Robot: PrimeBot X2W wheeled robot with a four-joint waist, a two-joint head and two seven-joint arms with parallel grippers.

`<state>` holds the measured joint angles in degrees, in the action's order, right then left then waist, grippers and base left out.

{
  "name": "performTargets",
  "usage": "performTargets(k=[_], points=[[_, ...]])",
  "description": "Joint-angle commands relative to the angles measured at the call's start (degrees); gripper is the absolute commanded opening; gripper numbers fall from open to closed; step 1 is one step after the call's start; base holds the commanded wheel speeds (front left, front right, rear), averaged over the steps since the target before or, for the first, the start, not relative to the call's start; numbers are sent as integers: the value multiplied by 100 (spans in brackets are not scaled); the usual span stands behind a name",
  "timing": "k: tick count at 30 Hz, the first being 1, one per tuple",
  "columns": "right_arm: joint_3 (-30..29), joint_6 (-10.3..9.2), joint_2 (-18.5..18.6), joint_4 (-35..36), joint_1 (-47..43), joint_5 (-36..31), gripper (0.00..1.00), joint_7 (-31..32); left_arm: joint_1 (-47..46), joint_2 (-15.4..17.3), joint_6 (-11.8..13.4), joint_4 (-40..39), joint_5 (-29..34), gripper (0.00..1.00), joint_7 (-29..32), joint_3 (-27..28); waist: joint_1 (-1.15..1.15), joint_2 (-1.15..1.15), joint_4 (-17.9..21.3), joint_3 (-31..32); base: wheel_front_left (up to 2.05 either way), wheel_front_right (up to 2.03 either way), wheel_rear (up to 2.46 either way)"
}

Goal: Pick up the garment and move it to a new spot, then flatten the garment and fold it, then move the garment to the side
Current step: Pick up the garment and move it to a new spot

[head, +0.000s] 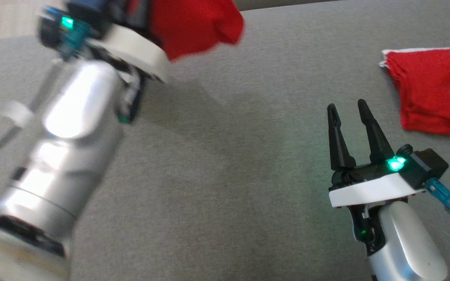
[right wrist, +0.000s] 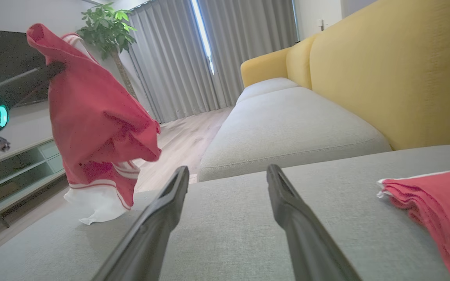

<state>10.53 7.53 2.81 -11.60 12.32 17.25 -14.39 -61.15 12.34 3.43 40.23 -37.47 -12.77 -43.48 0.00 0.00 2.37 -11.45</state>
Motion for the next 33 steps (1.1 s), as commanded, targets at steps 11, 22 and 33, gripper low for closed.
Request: performTargets(k=[11, 22, 33], points=[[-101, -4, 7, 275, 143, 137, 100, -60, 1154, -864, 373, -48, 136, 100, -57, -800, 0, 0, 550, 129, 0, 0, 0], [-235, -4, 7, 243, -18, 35, 100, -61, 1543, -936, 320, -338, -16, 100, -118, -1216, 0, 0, 82, 340, 0, 0, 0], [-319, -4, 7, 66, -212, -110, 100, -61, 2169, 485, 511, -1439, 53, 100, -220, 189, 0, 0, -555, 693, 0, 0, 0]])
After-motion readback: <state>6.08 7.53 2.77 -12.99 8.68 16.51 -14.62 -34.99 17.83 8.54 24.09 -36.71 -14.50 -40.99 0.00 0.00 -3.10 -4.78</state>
